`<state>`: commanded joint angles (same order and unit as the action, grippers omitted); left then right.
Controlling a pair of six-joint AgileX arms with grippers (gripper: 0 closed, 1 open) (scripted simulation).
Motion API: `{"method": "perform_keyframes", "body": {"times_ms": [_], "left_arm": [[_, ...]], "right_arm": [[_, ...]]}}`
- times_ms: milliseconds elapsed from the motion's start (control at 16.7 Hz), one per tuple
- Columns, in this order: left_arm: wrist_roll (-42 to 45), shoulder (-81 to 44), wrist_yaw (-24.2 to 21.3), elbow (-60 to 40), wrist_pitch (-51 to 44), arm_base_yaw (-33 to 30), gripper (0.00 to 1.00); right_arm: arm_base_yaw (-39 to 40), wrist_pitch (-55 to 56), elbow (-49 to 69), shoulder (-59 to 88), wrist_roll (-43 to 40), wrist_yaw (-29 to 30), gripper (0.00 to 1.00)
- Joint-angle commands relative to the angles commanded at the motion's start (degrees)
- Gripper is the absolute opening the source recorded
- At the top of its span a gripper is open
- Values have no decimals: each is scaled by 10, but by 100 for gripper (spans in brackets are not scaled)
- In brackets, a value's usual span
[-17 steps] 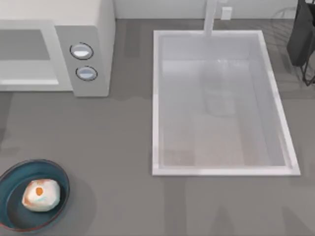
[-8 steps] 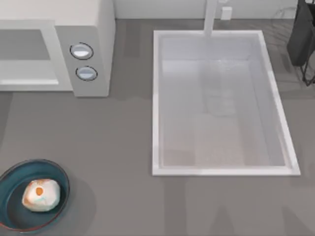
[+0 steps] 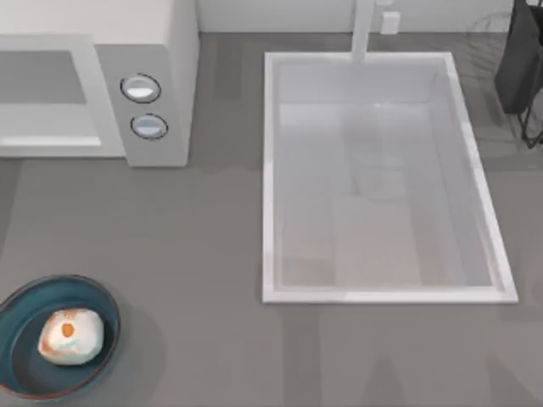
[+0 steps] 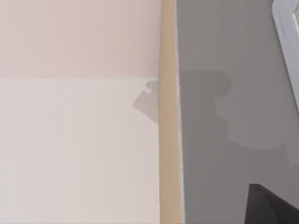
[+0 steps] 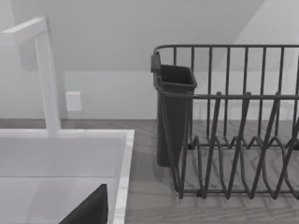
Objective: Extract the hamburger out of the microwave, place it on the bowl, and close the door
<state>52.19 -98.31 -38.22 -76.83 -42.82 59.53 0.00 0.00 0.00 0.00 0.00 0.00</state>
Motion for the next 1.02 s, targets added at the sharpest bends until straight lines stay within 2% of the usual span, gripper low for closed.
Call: {"method": "perform_keyframes", "body": {"times_ms": [300, 780, 1020], "left_arm": [[0, -2, 2, 9, 10, -3, 0], [2, -61, -1, 131, 196, 1, 0], [3, -72, -1, 153, 222, 2, 0]], "right_arm": [[0, 0, 0, 0, 0, 0, 100], [0, 0, 0, 0, 0, 0, 100], [0, 0, 0, 0, 0, 0, 100]]}}
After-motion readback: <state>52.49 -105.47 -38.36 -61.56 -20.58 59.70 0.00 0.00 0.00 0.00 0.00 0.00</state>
